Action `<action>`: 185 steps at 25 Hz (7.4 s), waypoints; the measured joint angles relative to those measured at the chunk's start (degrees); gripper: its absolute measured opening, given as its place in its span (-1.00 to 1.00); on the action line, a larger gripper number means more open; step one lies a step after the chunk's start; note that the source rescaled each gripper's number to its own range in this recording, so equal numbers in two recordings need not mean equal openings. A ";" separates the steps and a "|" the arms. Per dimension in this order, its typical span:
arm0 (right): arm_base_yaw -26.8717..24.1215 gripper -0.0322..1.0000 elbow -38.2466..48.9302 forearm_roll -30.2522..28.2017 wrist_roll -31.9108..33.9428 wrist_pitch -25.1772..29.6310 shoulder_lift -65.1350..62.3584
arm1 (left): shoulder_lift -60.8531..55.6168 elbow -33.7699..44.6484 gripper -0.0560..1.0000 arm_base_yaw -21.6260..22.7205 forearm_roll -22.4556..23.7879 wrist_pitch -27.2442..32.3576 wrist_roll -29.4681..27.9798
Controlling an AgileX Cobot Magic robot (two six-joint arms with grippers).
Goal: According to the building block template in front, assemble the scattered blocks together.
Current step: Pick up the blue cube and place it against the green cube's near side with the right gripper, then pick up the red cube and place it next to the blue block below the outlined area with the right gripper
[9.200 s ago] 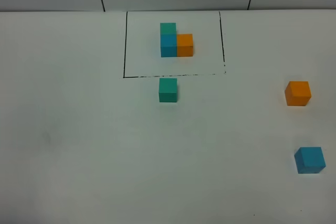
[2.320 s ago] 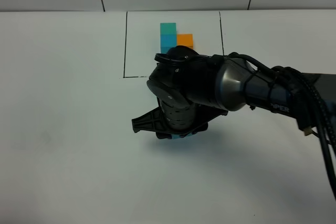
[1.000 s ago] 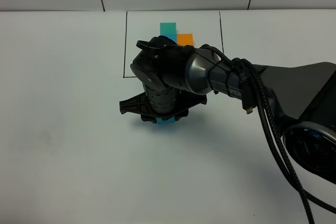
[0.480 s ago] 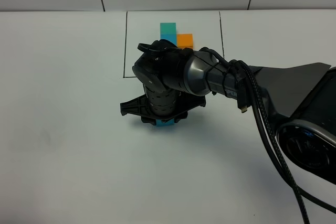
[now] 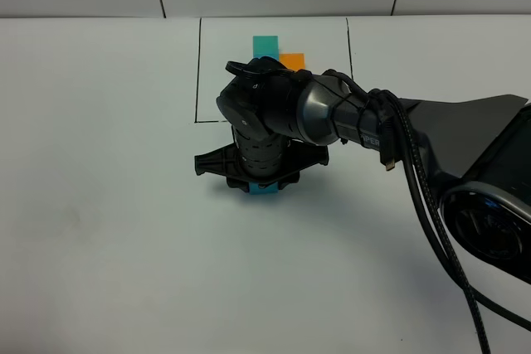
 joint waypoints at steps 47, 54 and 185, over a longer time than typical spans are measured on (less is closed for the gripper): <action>-0.74 -0.90 -0.29 -1.24 -2.00 -2.02 1.04 | 0.00 0.00 0.33 0.00 0.00 0.00 0.11; -0.74 -0.90 -0.29 -1.24 -2.00 -1.97 1.04 | 0.00 0.00 0.33 0.00 0.00 0.00 0.11; -12.04 -0.90 4.30 10.25 -106.57 -0.85 -3.25 | 0.00 0.00 0.33 0.00 -0.06 0.05 0.11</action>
